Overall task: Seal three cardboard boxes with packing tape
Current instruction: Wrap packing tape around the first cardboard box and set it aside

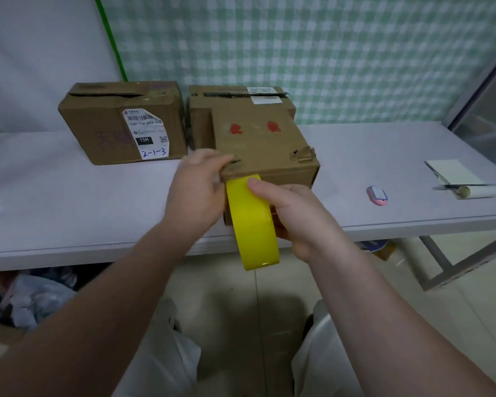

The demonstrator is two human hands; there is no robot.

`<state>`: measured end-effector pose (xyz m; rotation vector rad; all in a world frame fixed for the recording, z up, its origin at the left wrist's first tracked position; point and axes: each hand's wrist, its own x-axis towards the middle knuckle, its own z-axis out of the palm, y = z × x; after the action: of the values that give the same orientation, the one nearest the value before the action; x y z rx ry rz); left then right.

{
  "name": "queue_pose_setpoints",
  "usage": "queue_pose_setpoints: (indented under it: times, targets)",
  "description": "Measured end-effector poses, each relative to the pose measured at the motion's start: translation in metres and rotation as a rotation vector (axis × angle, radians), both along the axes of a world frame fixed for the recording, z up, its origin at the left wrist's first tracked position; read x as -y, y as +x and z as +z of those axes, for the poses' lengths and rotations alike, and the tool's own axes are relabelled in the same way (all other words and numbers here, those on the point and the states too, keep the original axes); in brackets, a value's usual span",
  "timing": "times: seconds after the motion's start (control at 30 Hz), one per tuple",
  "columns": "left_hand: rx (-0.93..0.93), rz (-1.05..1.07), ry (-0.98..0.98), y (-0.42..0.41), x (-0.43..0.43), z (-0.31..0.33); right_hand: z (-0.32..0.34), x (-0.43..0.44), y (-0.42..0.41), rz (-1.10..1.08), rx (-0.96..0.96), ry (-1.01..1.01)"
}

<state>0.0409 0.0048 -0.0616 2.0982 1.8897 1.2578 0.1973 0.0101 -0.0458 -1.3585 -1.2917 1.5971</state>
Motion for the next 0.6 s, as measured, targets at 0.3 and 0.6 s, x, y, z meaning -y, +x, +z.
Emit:
queue_pose_setpoints:
  times: [0.3, 0.6]
  targets:
    - [1.391, -0.062, -0.67, 0.041, 0.024, 0.008, 0.003, -0.008, 0.007, 0.062, 0.218, 0.197]
    - [1.419, 0.082, -0.599, 0.049, 0.023, 0.017, -0.046, -0.089, 0.101, -0.44, 0.944, 0.331]
